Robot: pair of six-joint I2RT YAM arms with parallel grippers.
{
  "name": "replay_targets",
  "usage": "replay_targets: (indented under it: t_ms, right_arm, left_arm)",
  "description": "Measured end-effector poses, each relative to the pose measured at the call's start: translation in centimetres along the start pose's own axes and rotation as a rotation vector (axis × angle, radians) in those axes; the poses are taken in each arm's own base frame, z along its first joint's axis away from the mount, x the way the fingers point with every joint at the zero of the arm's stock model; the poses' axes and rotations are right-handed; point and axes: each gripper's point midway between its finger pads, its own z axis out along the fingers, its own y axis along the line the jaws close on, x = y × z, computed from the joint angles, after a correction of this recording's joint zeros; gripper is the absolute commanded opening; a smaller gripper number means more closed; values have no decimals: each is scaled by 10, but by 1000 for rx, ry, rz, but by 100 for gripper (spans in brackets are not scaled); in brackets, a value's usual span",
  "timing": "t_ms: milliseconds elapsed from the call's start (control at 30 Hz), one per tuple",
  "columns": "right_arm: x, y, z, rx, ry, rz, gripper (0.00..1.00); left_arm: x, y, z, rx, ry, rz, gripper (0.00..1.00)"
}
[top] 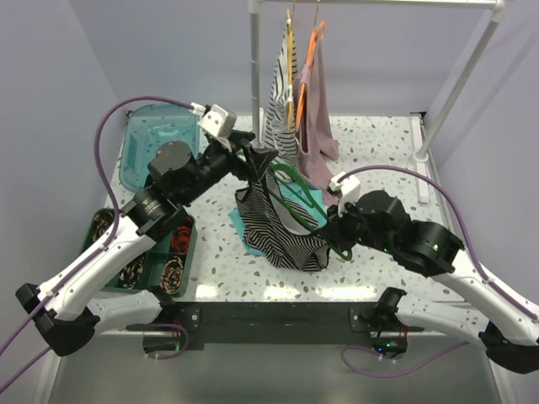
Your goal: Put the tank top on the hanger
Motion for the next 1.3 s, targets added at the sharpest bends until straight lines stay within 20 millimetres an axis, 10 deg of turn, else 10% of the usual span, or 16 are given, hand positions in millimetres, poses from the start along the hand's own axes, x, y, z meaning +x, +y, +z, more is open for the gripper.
replay_targets:
  t_ms: [300,633,1000,1300]
  right_arm:
    - [31,-20,-38,87,47,100,0]
    - [45,-61,-88,280,-58,283,0]
    - [-44,-94,-182,429,-421,402,0]
    - [-125,-86,-204,466,-506,343,0]
  left_arm:
    - [-38,5,-29,-51,-120,-4,76]
    - [-27,11,-31,-78,-105,-21,77]
    - [-20,12,-30,-80,-88,-28,76]
    - [13,21,-21,-123,-29,-90,70]
